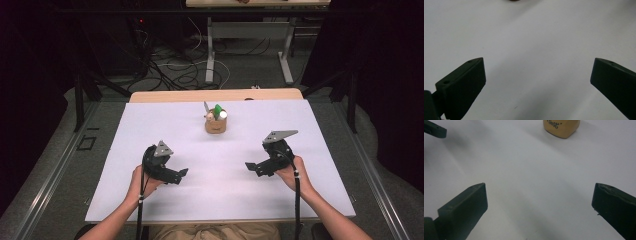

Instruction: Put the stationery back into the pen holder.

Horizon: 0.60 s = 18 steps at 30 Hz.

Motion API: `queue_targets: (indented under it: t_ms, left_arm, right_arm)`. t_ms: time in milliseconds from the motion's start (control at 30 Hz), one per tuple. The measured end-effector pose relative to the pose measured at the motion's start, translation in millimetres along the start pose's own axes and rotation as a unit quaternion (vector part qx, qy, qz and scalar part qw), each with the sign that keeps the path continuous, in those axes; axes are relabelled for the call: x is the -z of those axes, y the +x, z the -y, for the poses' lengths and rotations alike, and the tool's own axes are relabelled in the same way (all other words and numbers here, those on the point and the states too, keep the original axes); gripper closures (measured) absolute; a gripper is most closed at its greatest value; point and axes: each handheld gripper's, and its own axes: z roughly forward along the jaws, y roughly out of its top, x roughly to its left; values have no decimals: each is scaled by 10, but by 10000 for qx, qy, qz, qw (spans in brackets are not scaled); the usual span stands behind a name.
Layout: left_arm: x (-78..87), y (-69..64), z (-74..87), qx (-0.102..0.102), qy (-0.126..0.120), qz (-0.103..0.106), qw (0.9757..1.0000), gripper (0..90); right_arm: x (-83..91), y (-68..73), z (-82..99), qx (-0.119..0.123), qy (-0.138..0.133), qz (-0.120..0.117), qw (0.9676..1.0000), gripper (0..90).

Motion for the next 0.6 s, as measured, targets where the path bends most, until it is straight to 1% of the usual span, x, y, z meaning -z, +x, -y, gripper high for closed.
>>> queue_targets:
  t_ms: [33,67,100,167,200,233,267,300,333,367,533,567,600]
  left_arm:
    - [3,0,0,-5,16,-3,10000,2]
    - [1,-2,1,-9,11,-12,10000,2]
    - [1,-3,1,-8,12,-11,10000,2]
    - [0,-2,2,-14,15,-13,10000,2]
    - [-1,-2,2,-13,14,-13,10000,2]
    - [-1,-2,2,-11,14,-16,10000,2]
    - [-3,-1,3,-11,16,-17,10000,2]
    - [1,4,0,-31,57,16,10000,2]
    - [-6,-1,4,-20,21,-14,10000,2]
    - [-9,-4,4,-19,20,-20,10000,2]
    - [-17,-15,7,15,7,-8,10000,2]
    - [-19,-15,8,18,4,-4,10000,2]
    - [-14,-11,8,-17,42,-1,10000,2]
  right_arm:
    - [16,-1,16,13,60,-17,10000,0]
    - [16,2,37,-10,6,1,10000,0]
    - [30,1,51,6,47,6,10000,0]
    - [42,9,83,16,30,30,10000,0]
    - [58,11,98,41,92,36,9999,0]
    - [65,18,128,-2,38,34,10000,0]
    - [77,16,142,34,93,42,9999,0]
    - [90,22,173,16,112,60,9999,0]
    - [101,24,198,21,122,75,9999,0]
    - [100,26,220,14,70,88,9999,0]
    - [139,40,341,-12,104,130,9999,0]
    - [151,39,359,-19,162,131,9998,0]
    - [149,39,382,-25,105,141,9998,0]
